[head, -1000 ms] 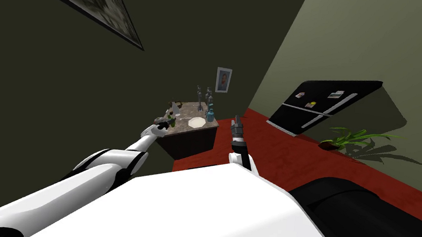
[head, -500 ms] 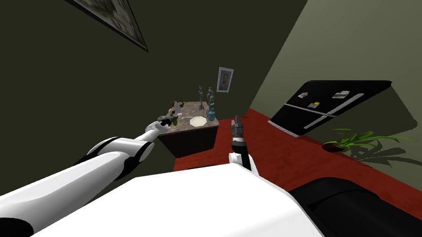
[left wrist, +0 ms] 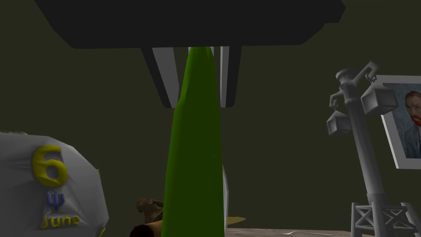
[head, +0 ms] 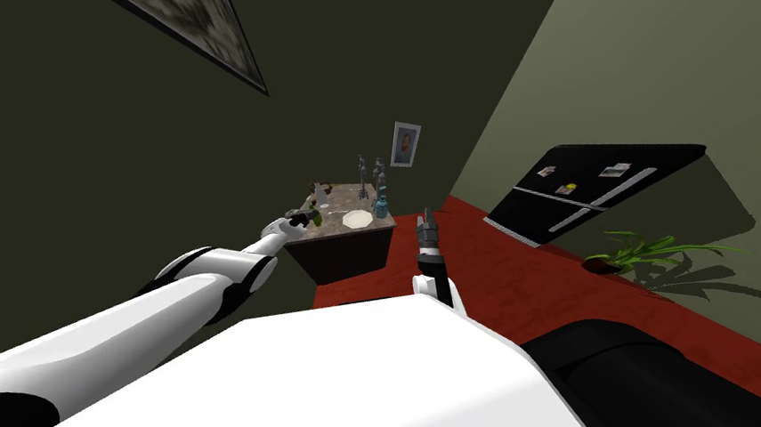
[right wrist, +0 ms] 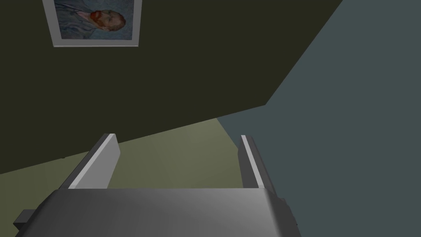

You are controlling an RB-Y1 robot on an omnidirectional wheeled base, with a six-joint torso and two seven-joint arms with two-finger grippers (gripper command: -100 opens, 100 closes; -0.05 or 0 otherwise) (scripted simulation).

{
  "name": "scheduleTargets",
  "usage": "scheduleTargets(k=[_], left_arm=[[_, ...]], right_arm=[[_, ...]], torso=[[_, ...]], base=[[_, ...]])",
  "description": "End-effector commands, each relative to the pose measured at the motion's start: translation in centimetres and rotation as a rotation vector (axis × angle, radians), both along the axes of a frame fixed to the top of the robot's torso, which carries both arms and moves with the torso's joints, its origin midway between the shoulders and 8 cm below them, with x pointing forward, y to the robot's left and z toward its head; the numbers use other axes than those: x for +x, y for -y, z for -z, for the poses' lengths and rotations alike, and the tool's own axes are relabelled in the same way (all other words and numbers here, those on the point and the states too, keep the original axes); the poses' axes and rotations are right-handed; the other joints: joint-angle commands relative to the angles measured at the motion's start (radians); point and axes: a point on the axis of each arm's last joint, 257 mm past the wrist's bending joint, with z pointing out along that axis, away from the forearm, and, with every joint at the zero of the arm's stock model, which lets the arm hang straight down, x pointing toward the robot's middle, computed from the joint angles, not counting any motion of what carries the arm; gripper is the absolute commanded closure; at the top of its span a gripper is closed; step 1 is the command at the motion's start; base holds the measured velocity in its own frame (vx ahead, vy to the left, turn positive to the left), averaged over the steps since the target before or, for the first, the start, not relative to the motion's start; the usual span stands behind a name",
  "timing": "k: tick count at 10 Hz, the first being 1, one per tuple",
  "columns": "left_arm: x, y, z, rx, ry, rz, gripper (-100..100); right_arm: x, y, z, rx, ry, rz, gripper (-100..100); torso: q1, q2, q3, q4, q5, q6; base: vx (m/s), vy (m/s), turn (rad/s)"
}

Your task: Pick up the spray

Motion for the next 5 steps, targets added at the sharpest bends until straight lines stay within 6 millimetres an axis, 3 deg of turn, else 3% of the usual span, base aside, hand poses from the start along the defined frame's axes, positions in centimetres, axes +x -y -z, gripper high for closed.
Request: scheduleTargets(k=[1,2,3,4,5], left_arm=[[0.0,0.0,0.0,0.0,0.0,0.0,100],[0.0,0.0,0.0,-0.001,0.0,0.0,100],[0.0,0.0,0.0,-0.002,0.0,0.0,0],[-1.3,-3.3,0.8,-0.035,-0.011,-0.065,100],[-1.6,-3.3,1.3,-0.041,-0.012,-0.064,100]], right_arm=[[0.0,0.0,0.0,0.0,0.0,0.0,0],[0.0,0.0,0.0,0.0,0.0,0.0,0],[0.0,0.0,0.0,0.0,0.0,0.0,0],[0.0,0.0,0.0,0.0,0.0,0.0,0],[0.0,0.0,0.0,0.0,0.0,0.0,0]], torso=[[0.0,0.0,0.0,0.0,0.0,0.0],[0.0,0.0,0.0,0.0,0.0,0.0],[0.0,0.0,0.0,0.0,0.0,0.0],[0.0,0.0,0.0,0.0,0.0,0.0],[-0.001,-0.005,-0.002,0.0,-0.001,0.0]], base=[[0.0,0.0,0.0],[0.0,0.0,0.0],[0.0,0.0,0.0],[0.087,-0.031,-0.165],[0.111,-0.023,-0.059]])
